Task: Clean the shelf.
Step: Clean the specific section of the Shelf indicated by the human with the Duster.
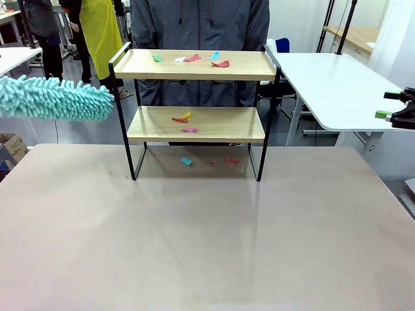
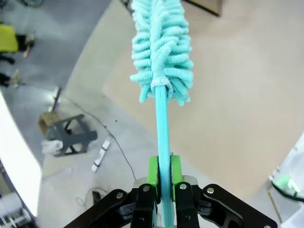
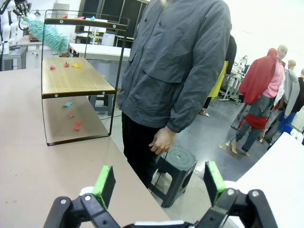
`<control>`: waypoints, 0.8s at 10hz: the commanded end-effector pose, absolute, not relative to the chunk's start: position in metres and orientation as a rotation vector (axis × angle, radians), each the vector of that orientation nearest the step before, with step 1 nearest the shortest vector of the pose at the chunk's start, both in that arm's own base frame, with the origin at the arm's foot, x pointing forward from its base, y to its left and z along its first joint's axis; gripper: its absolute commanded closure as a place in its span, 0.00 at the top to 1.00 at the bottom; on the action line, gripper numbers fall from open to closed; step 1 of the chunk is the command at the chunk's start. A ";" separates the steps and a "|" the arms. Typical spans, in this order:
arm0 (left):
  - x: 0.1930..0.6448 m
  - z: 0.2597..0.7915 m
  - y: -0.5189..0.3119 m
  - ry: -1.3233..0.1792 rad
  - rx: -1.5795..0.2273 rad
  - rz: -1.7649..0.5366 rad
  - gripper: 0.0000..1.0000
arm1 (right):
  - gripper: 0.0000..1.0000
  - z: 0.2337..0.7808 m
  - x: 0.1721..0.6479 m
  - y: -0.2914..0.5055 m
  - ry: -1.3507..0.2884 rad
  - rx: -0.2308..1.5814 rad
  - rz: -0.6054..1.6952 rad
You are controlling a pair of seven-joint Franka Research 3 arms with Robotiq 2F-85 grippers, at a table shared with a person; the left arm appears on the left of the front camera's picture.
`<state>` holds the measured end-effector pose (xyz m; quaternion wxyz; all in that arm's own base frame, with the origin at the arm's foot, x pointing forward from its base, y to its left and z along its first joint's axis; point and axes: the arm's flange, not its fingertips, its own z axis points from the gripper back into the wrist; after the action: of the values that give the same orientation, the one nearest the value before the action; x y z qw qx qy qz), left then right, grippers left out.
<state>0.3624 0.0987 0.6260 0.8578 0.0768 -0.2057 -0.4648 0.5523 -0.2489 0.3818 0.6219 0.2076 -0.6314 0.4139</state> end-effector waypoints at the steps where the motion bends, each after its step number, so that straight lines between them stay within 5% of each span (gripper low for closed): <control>1: 0.346 0.637 0.108 -0.380 0.055 -1.151 0.13 | 1.00 0.389 0.552 -0.247 -1.435 0.481 0.942; 8: 0.287 0.617 0.046 -0.163 0.056 -1.581 0.13 | 1.00 0.389 0.552 -0.247 -1.435 0.481 0.942</control>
<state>0.2910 0.0451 0.6200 0.7111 0.0153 -0.0819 -0.6981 0.5523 -0.2489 0.3818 0.6220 0.2077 -0.6315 0.4139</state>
